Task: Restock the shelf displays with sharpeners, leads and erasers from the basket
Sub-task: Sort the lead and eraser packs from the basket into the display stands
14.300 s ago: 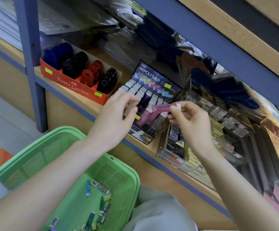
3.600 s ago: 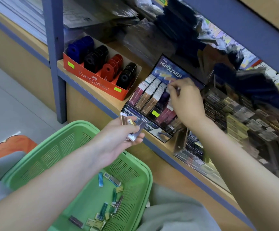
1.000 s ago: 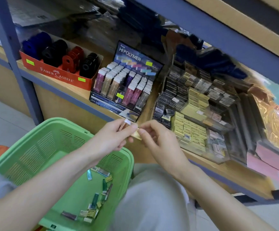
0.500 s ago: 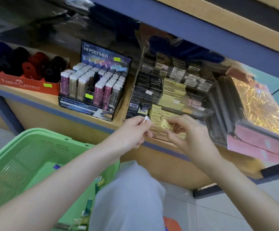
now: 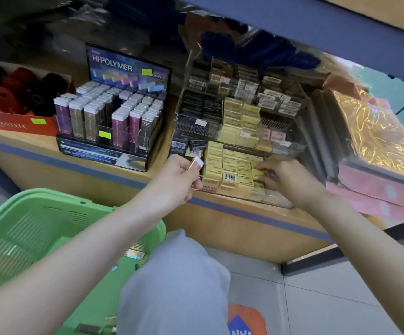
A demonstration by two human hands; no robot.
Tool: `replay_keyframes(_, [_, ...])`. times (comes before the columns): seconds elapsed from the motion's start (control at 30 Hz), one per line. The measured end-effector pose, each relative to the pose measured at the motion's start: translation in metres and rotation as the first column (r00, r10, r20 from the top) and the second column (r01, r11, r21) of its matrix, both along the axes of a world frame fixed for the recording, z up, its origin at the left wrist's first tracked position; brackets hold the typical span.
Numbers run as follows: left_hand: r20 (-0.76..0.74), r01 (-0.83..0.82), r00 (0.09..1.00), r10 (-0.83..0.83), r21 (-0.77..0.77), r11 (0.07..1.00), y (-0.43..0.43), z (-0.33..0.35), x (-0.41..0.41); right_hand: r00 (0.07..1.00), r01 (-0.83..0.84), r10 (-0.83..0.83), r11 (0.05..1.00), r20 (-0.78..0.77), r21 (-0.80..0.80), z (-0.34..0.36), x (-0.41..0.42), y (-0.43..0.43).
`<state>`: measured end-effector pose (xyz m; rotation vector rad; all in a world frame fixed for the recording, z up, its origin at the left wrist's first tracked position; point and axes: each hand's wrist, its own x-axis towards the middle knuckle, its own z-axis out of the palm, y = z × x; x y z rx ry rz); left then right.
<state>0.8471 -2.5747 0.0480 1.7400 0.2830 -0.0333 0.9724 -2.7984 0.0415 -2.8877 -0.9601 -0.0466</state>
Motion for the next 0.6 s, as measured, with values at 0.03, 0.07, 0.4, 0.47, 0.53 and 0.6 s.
replay_keyframes(0.03, [-0.007, -0.010, 1.000, 0.010, -0.008, 1.000, 0.000, -0.001, 0.000, 1.000, -0.012, 0.012, 1.000, 0.016, 0.000, -0.001, 0.000, 0.000])
replay_keyframes(0.07, [-0.008, -0.013, 1.000, 0.013, -0.024, 1.000, 0.000, -0.003, -0.001, 0.999, -0.028, 0.028, 1.000, 0.034, -0.003, -0.002, 0.000, 0.000])
replay_keyframes(0.4, [-0.017, 0.003, 1.000, -0.005, -0.082, 0.997, 0.004, -0.018, -0.011, 0.988, 0.121, -0.122, 0.992, 0.093, 0.022, -0.006, -0.017, 0.011])
replay_keyframes(0.47, [-0.007, -0.001, 1.000, 0.001, -0.074, 0.997, 0.006, -0.019, -0.015, 0.990, 0.092, -0.107, 0.983, 0.090, 0.162, -0.003, -0.031, 0.025])
replay_keyframes(0.53, [0.003, -0.021, 1.000, 0.021, -0.079, 0.997, 0.009, -0.019, -0.019, 0.995, 0.093, -0.079, 0.928, -0.055, 0.360, 0.004, -0.052, 0.044])
replay_keyframes(0.6, [0.024, -0.031, 0.999, 0.033, -0.075, 0.997, 0.012, -0.019, -0.023, 0.961, 0.133, -0.006, 0.885, -0.275, 0.446, 0.011, -0.076, 0.066])
